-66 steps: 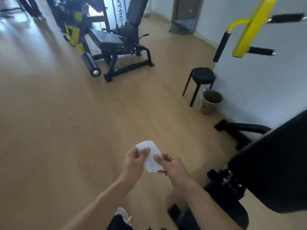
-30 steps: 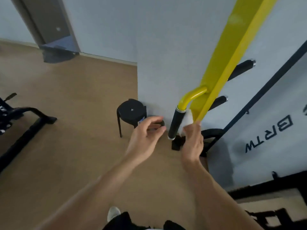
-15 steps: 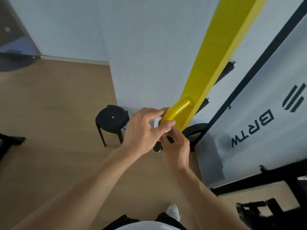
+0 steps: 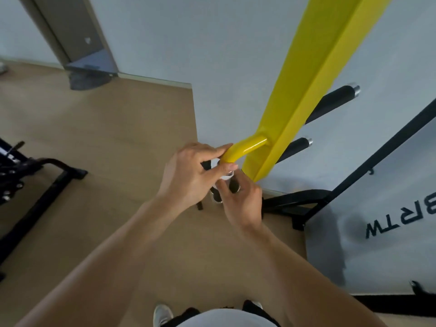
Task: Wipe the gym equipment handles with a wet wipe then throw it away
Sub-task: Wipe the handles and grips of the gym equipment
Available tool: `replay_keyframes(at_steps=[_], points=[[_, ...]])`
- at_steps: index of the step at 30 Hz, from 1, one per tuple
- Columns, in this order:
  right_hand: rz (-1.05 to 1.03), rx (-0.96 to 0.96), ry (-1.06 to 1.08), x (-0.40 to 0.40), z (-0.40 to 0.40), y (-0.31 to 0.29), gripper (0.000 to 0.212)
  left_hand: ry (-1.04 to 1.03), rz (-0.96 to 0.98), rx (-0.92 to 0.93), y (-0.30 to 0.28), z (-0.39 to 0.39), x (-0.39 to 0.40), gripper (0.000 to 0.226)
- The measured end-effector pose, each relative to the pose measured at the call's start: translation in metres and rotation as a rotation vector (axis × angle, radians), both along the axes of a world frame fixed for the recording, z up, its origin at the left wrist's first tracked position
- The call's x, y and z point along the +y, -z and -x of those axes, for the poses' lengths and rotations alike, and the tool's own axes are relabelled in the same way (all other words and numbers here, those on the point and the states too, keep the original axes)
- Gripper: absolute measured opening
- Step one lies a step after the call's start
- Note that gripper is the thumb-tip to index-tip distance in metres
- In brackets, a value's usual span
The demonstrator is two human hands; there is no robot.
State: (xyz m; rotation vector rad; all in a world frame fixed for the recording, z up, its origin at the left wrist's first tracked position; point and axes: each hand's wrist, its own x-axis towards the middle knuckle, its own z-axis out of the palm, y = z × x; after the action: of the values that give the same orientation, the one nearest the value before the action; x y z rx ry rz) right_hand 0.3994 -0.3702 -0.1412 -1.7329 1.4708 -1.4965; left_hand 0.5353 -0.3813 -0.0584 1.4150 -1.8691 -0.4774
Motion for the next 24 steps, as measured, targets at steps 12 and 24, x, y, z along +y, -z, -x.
replay_keyframes(at_steps=[12,24], points=[[-0.088,-0.104,0.031,-0.001,-0.014,0.002,0.006,0.052,-0.041,0.023,-0.001,-0.006,-0.015,0.042],[-0.150,-0.163,0.046,0.019,-0.008,0.002,0.005,0.128,0.113,0.139,0.012,0.001,0.000,0.050]])
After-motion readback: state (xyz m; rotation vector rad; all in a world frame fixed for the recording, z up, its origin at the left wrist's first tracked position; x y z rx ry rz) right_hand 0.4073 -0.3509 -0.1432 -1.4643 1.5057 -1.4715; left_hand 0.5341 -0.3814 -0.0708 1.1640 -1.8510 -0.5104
